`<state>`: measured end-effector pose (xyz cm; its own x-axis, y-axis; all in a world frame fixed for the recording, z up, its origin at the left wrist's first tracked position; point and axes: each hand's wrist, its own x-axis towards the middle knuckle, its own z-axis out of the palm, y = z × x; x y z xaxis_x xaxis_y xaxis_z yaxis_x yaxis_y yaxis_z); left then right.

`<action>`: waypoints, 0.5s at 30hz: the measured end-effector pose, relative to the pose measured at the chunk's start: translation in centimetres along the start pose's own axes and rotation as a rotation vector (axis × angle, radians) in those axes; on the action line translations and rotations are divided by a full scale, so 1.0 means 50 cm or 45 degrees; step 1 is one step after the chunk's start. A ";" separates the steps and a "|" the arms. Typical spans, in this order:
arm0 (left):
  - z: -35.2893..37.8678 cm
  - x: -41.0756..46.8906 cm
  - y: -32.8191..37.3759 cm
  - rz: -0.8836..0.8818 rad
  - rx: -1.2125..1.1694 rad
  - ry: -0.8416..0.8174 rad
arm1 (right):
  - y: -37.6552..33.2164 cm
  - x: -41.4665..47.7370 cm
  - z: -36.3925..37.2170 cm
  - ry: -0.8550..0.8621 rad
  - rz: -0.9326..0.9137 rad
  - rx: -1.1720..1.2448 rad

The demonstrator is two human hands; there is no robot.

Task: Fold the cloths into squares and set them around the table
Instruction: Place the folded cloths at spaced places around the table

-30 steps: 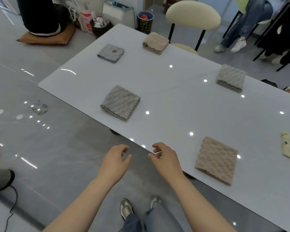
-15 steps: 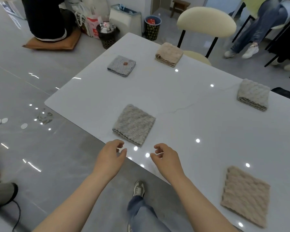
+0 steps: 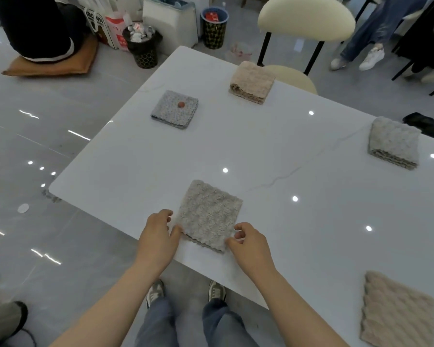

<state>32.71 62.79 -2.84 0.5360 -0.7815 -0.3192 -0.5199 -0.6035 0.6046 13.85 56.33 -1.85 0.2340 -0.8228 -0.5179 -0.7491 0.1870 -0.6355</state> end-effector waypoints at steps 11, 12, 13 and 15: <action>-0.019 0.087 -0.035 0.118 0.026 -0.329 | -0.044 0.005 0.073 0.215 0.249 0.194; -0.019 0.093 -0.036 0.132 0.011 -0.358 | -0.046 0.005 0.078 0.242 0.250 0.206; -0.019 0.098 -0.037 0.148 -0.003 -0.381 | -0.047 0.006 0.084 0.265 0.255 0.220; -0.019 0.107 -0.040 0.195 -0.029 -0.406 | -0.046 0.007 0.095 0.302 0.272 0.263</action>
<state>37.23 59.95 -5.08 0.2162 -0.8748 -0.4335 -0.5611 -0.4747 0.6781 18.60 58.15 -3.27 -0.0821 -0.8506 -0.5194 -0.6189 0.4520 -0.6424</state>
